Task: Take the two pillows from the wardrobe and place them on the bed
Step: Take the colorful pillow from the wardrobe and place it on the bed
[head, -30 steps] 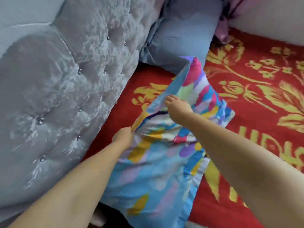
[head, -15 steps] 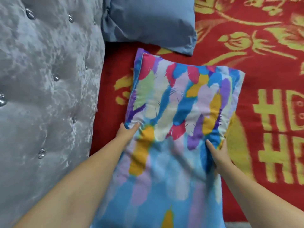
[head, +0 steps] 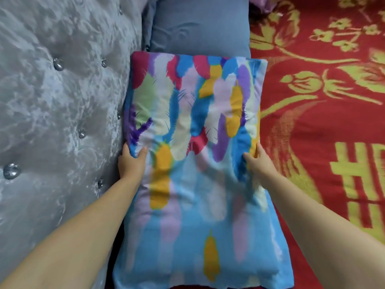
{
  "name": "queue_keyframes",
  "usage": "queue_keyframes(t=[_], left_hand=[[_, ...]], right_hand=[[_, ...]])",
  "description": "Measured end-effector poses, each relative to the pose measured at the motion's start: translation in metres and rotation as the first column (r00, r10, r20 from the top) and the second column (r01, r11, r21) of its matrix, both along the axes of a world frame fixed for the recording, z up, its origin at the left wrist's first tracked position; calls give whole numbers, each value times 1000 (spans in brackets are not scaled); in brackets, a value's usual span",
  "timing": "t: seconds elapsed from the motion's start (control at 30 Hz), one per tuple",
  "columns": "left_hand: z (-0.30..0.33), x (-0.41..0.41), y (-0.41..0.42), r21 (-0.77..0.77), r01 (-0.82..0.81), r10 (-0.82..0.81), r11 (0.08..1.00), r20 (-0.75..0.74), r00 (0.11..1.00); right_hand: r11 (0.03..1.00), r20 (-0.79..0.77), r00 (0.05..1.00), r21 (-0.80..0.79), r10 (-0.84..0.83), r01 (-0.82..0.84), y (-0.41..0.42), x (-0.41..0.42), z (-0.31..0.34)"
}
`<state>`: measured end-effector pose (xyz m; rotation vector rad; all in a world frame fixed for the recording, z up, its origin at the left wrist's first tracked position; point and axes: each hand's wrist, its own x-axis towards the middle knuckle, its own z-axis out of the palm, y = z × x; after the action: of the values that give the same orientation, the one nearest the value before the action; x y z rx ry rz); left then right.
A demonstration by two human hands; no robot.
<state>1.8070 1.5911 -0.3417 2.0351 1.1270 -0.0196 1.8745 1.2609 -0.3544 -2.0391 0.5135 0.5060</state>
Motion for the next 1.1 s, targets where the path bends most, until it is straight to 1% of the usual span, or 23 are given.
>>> queue_keyframes(t=[0.07,0.1,0.13,0.2,0.27,0.3,0.37,0.4,0.5,0.57,0.63,0.7,0.83,0.87,0.93,1.0,1.1], left_hand=[[-10,-12,-6,41,39,-32,998,-150,988],[-14,-23,-13,52,53,-42,997,-202,978],[-18,-36,-22,52,45,-31,998,-244,969],[-22,-65,-36,31,-28,36,999,-307,951],[-25,-88,-41,12,-72,72,997,-370,926],[-25,-93,-39,6,-65,62,998,-386,920],[-23,-95,-33,11,-16,19,1000,-369,929],[-21,-94,-30,39,14,1,999,-344,939],[-14,-97,-24,181,51,0,982,-267,964],[-11,-107,-23,232,78,-23,970,-231,973],[-9,-119,-28,262,182,-113,948,-259,959],[-7,-126,-34,272,268,-177,924,-317,932],[14,-125,-41,199,277,-183,940,-390,902],[23,-122,-43,187,296,-205,937,-395,896],[42,-114,-47,163,361,-286,918,-358,889],[68,-103,-53,170,447,-384,878,-306,871],[112,-82,-62,252,563,-510,787,-247,824]], right_hand=[[975,-155,966,-48,207,-217,-3,-12,-7],[960,-200,944,-47,261,-276,-7,-23,-10],[958,-232,933,-24,274,-287,-12,-36,-13],[974,-313,924,21,221,-226,-24,-61,-15],[982,-399,901,6,173,-186,-33,-84,-17],[983,-405,900,-11,162,-182,-36,-92,-18],[984,-369,918,-46,146,-175,-35,-100,-16],[985,-350,926,-42,142,-167,-33,-102,-16],[986,-347,924,12,158,-164,-22,-111,-15],[986,-354,922,-1,157,-169,-16,-119,-18],[985,-361,922,-42,142,-168,-12,-123,-19],[971,-387,908,-104,159,-214,-9,-120,-13],[892,-374,882,-231,287,-389,-1,-114,18],[864,-361,871,-253,333,-435,1,-113,30],[819,-328,852,-279,409,-501,7,-108,55],[778,-257,837,-311,484,-545,14,-101,83],[687,-126,793,-432,596,-584,25,-86,128]])
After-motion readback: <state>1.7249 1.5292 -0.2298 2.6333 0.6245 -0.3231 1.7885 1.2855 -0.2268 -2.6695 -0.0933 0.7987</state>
